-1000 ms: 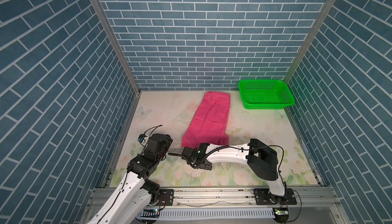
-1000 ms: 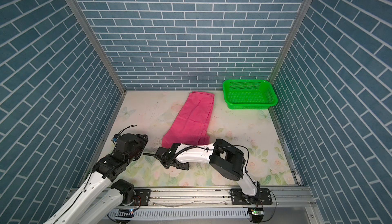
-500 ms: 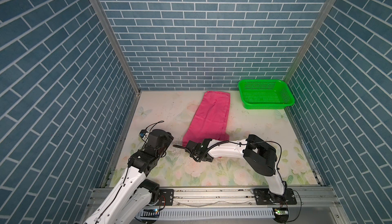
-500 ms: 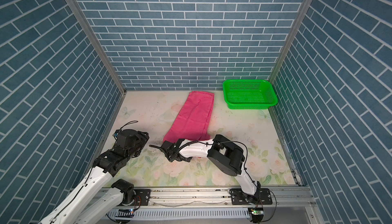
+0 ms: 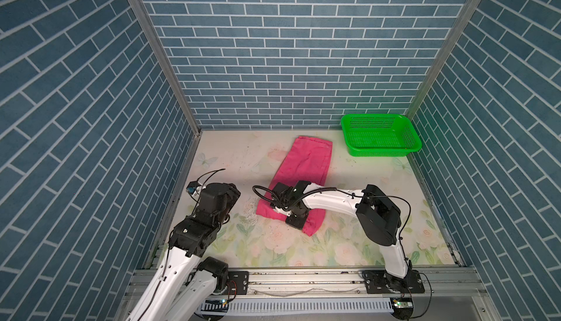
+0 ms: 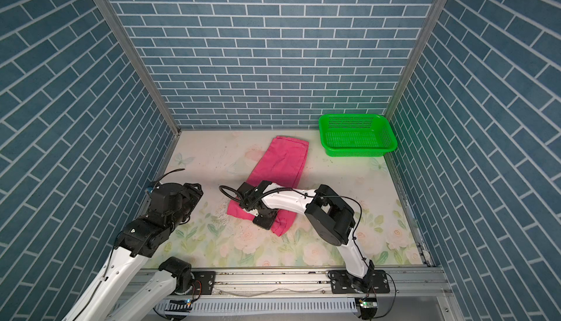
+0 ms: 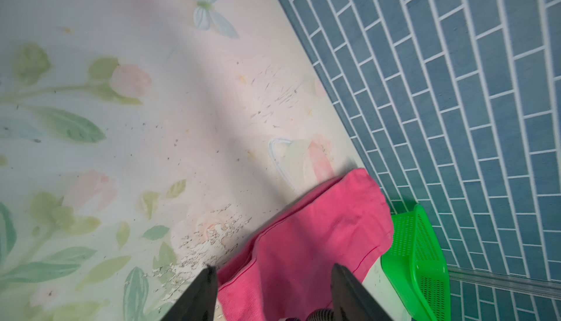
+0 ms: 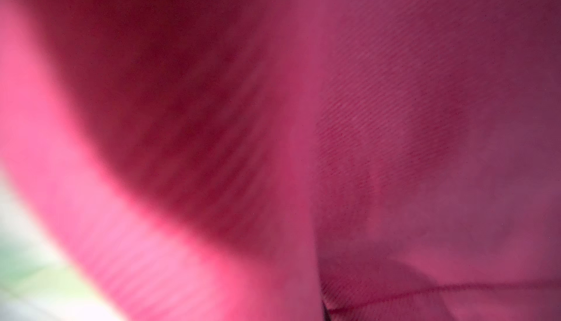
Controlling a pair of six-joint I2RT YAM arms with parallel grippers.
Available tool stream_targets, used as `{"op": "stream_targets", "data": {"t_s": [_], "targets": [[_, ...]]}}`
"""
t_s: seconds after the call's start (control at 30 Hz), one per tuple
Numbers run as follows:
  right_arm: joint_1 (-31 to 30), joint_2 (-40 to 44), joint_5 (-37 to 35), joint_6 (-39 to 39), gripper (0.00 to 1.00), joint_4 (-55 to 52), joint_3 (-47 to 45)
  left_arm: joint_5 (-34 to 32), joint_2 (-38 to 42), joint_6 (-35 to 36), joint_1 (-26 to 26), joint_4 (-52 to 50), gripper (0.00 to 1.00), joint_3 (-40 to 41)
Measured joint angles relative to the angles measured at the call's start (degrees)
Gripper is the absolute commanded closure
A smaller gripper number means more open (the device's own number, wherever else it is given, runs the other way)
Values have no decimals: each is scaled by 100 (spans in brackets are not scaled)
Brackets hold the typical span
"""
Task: Roll up the long pants
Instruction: Roll the long pant at the center of the board.
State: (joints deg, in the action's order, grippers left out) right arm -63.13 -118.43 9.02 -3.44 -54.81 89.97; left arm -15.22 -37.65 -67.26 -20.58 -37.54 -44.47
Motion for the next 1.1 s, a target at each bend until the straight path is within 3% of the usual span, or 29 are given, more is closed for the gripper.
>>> {"op": "stream_targets", "data": {"t_s": [0.23,0.5,0.7,0.9,1.1], "targets": [[341,-258,2907,52,100,-656,413,103,-201,273,4,17,35,-4],[1453,-286,4968,372,100,-586,-42,564,-136,629,7,280,36,210],[1998,-385,5449,623,100,-380,-398,1198,393,614,7,680,37,881],[1945,-531,5482,662,100,-321,-398,1469,730,267,2,1071,39,1408],[1825,-581,5268,649,100,-350,-387,1504,365,57,-127,1600,38,1593]]}}
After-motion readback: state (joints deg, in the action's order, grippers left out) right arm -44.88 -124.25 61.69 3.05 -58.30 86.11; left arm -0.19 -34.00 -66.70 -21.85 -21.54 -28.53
